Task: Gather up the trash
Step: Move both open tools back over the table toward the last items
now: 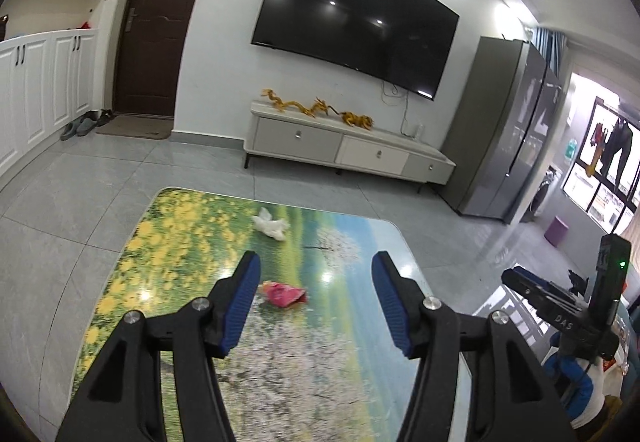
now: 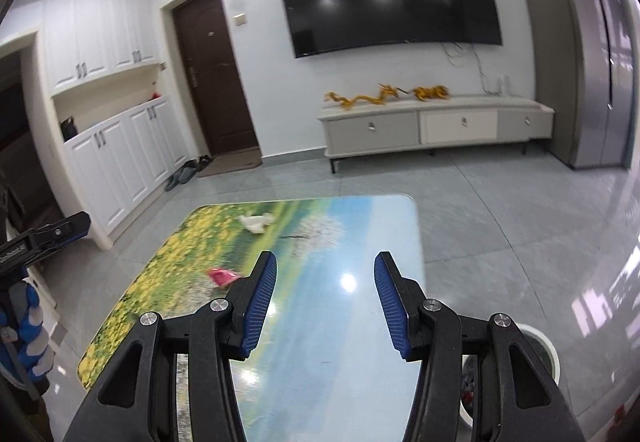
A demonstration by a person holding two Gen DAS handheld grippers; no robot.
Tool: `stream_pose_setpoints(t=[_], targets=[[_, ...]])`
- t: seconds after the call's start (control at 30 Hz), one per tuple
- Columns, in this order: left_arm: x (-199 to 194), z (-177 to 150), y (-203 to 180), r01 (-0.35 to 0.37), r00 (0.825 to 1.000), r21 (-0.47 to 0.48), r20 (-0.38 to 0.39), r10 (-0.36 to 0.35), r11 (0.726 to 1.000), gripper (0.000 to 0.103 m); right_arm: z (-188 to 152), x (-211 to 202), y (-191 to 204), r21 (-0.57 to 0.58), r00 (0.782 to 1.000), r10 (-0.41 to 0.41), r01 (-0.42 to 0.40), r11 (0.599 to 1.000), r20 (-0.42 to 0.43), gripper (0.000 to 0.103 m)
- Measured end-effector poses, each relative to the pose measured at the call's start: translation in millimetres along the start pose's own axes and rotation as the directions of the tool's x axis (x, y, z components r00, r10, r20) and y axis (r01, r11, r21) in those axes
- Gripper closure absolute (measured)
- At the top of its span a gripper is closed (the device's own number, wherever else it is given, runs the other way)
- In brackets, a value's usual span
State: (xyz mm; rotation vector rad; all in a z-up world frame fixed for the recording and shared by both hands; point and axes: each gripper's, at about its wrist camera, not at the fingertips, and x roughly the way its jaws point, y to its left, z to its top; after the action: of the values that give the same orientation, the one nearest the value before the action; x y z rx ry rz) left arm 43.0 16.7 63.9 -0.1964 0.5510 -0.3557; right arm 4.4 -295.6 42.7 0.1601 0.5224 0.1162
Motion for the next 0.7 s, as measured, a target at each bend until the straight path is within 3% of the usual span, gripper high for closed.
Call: stream_pose_setpoints(t=[0.37,0.7], targets=[[-18.8,-6.4,45.7,-0.038,0.999,-0.041,0.018,0.039,0.998,0.047,4.9,3.1,56.8,-0.096,0.996,0.081,-0.083,0.992,-0.024,0.053],[25.9,-0.2,92.0,-0.088,0.995,-0.04,-0.056,0.086,0.995,0.045,4.0,40.9,79.3,-0.147,0.984,0.158,-0.169,0.975,-0.085,0.053]])
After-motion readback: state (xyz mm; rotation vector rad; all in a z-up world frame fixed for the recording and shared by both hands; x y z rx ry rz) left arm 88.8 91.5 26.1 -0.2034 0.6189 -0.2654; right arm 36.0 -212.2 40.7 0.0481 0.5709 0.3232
